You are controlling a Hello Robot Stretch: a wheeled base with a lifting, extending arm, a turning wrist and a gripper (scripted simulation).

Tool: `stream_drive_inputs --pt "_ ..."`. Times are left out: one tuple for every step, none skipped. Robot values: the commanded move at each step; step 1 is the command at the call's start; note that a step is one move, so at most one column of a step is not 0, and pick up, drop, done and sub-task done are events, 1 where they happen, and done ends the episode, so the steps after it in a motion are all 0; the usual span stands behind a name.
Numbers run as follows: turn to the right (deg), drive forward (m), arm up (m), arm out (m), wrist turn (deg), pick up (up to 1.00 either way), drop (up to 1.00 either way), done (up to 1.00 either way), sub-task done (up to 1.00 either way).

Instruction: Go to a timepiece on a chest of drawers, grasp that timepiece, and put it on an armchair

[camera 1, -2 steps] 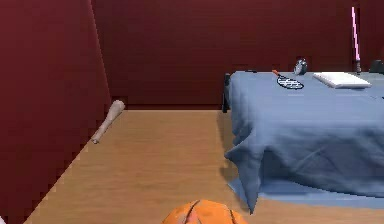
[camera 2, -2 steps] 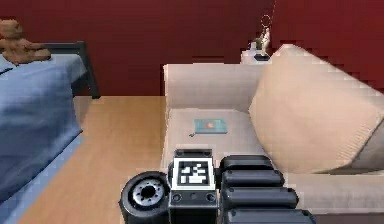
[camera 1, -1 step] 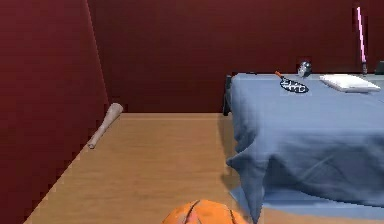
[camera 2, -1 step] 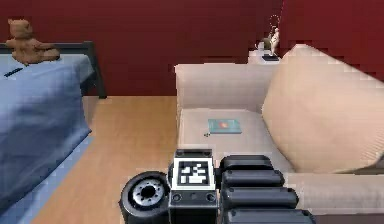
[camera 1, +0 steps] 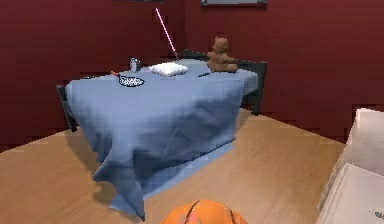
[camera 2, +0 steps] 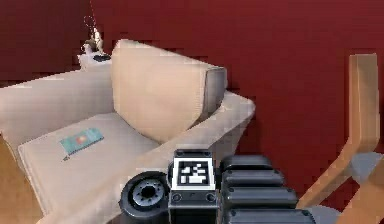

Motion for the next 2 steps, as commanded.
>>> stream_drive_inputs --pt "30.0 0.0 0.0 0.0 0.0 0.0 0.0 0.0 0.0" --pt "0.0 0.1 0.0 0.0 0.0 0.0 0.0 0.0 0.0"
